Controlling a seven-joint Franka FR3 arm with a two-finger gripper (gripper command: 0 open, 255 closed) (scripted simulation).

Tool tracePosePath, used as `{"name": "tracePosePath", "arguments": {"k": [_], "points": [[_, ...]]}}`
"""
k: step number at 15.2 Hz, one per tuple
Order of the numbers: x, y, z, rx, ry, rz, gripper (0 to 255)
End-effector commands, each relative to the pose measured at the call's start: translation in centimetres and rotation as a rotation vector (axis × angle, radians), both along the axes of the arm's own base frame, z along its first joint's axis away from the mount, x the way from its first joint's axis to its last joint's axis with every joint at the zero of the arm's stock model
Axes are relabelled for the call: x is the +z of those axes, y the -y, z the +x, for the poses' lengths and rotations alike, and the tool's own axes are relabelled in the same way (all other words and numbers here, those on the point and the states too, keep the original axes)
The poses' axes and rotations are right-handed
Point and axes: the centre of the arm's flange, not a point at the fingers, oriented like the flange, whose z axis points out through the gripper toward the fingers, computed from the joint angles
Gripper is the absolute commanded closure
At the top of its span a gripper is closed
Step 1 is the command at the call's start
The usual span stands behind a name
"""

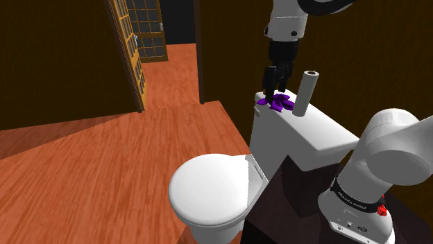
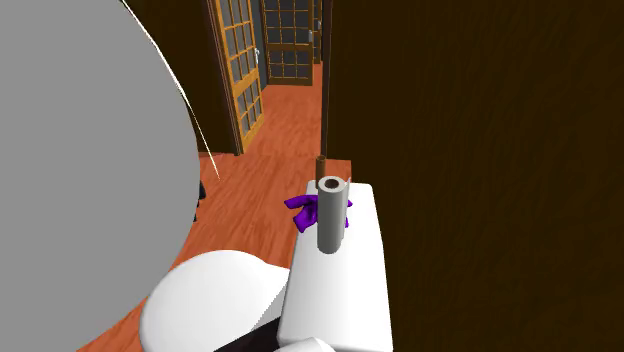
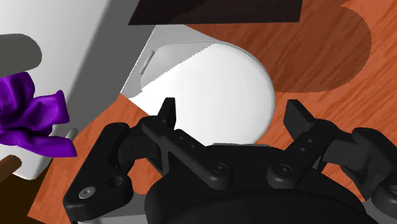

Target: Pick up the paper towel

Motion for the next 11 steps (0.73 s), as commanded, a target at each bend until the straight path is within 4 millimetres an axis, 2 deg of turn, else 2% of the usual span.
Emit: {"name": "tracePosePath", "arguments": {"k": [1, 11], "points": [[0.0, 0.0, 0.0, 0.0, 0.0, 0.0, 0], [0.3, 12.6, -2.2, 0.188, 0.03, -0.021, 0]]}}
